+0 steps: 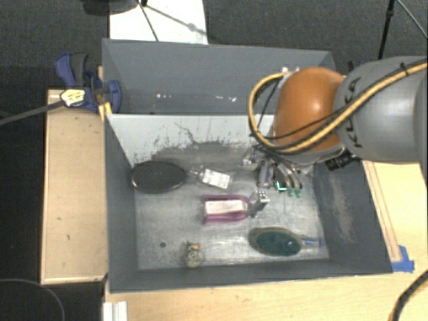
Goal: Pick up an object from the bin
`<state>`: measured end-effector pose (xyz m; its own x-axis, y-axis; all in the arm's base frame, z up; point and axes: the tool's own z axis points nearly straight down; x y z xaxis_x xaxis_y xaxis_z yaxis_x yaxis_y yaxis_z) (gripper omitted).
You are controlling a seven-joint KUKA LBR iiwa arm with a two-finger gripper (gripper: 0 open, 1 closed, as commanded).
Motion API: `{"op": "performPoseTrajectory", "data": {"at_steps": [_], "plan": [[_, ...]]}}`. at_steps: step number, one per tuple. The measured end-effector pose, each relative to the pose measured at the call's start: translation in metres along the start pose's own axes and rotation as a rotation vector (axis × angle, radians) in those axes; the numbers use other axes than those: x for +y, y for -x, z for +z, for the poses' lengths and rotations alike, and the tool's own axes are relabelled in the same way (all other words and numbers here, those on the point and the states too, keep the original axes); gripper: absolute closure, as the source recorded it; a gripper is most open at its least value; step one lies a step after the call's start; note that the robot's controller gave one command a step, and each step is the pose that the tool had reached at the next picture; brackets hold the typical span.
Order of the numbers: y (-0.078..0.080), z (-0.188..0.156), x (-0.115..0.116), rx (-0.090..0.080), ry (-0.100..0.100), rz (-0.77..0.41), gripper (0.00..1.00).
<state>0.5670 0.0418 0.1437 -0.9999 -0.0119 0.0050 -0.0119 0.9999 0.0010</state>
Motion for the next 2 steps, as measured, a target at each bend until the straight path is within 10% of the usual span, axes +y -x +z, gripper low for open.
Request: {"op": "performPoseTrajectory", "data": {"at_steps": [1, 2], "plan": [[-0.001, 0.072, 0.043, -0.011, -0.001, -0.160, 0.00], [-0.007, 0.042, 0.043, -0.012, 0.000, -0.117, 0.00]]}}
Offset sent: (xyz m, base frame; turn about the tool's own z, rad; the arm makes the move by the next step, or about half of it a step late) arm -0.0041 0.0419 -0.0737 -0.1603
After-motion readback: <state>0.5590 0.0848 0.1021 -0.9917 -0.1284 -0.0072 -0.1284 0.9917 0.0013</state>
